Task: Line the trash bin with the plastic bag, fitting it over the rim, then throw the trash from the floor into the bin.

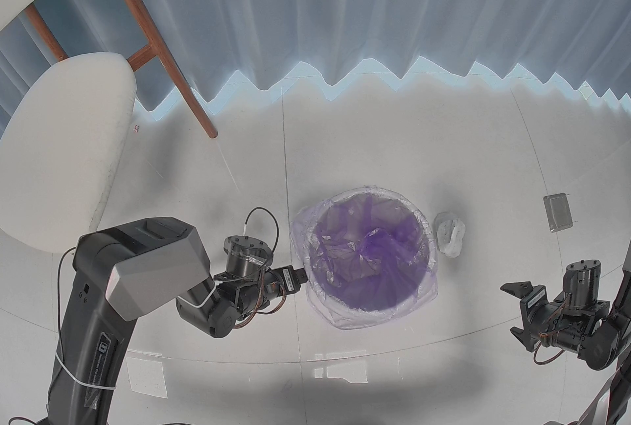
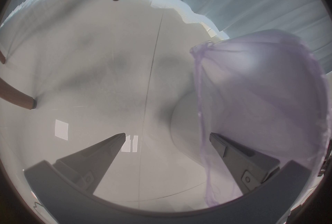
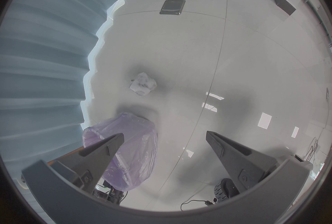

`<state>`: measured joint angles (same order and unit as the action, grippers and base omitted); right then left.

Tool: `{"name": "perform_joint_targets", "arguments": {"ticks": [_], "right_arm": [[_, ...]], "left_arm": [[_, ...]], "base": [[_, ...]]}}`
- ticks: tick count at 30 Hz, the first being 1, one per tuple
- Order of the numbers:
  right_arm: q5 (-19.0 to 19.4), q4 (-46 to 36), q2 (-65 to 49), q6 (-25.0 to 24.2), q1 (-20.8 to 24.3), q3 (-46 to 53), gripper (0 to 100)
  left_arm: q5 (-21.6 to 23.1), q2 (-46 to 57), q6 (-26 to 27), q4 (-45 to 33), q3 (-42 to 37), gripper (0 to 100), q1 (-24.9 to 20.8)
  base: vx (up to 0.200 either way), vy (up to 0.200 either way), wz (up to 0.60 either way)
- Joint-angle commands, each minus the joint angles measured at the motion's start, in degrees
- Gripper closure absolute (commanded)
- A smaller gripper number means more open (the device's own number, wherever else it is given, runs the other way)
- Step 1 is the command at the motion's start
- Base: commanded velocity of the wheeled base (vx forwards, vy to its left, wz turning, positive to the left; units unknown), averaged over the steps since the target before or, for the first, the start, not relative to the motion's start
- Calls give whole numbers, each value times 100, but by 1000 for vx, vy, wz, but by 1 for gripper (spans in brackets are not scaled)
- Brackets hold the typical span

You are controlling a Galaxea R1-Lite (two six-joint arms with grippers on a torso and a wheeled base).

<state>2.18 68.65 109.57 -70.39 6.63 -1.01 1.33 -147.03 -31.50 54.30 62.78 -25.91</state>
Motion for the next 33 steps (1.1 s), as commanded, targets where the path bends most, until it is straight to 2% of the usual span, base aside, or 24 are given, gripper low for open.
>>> {"name": "perform_joint_targets", "arguments": {"ticks": [1, 3, 5, 6, 9, 10, 11, 14, 17, 27, 28, 29, 33], "right_arm": [[10, 0, 73, -1, 5, 101, 0], [10, 0, 82, -1, 5, 101, 0], [10, 0, 82, -1, 5, 101, 0], [10, 9, 109, -1, 5, 101, 0], [10, 9, 144, -1, 5, 101, 0], [10, 9, 144, -1, 5, 101, 0], [10, 9, 170, -1, 5, 101, 0], [10, 9, 258, -1, 5, 92, 0], [10, 9, 293, 8, 5, 92, 0], [2, 88, 258, 52, 31, 101, 0], [2, 88, 258, 52, 31, 101, 0], [-7, 88, 223, 131, 31, 101, 0], [-236, 88, 258, 333, 31, 101, 0]], "left_arm": [[-10, -335, -5, -534, 700, 0, 50], [-1, -379, -14, -1220, 1254, 0, 77], [-1, -388, -14, -1290, 1307, 0, 77], [-1, -467, -32, -1949, 1799, 0, 86], [-1, -555, -40, -2617, 2335, 0, 77], [-1, -555, -40, -2617, 2335, 0, 77], [17, -581, -49, -3074, 2590, 0, 77], [17, -581, -40, -3760, 2880, 0, 77], [52, -458, -49, -4041, 2766, 0, 77], [280, 2653, -40, -4120, 155, 0, 191], [280, 2653, -40, -4120, 155, 0, 191], [280, 3365, -40, -4041, -565, 0, 270], [271, 4771, -67, -3461, -2095, 0, 560]], "base": [[0, 0, 0], [0, 0, 0], [0, 0, 0], [0, 0, 0], [0, 0, 0], [0, 0, 0], [0, 0, 0], [0, 0, 0], [0, 0, 0], [0, 0, 0], [0, 0, 0], [0, 0, 0], [0, 0, 0]]}}
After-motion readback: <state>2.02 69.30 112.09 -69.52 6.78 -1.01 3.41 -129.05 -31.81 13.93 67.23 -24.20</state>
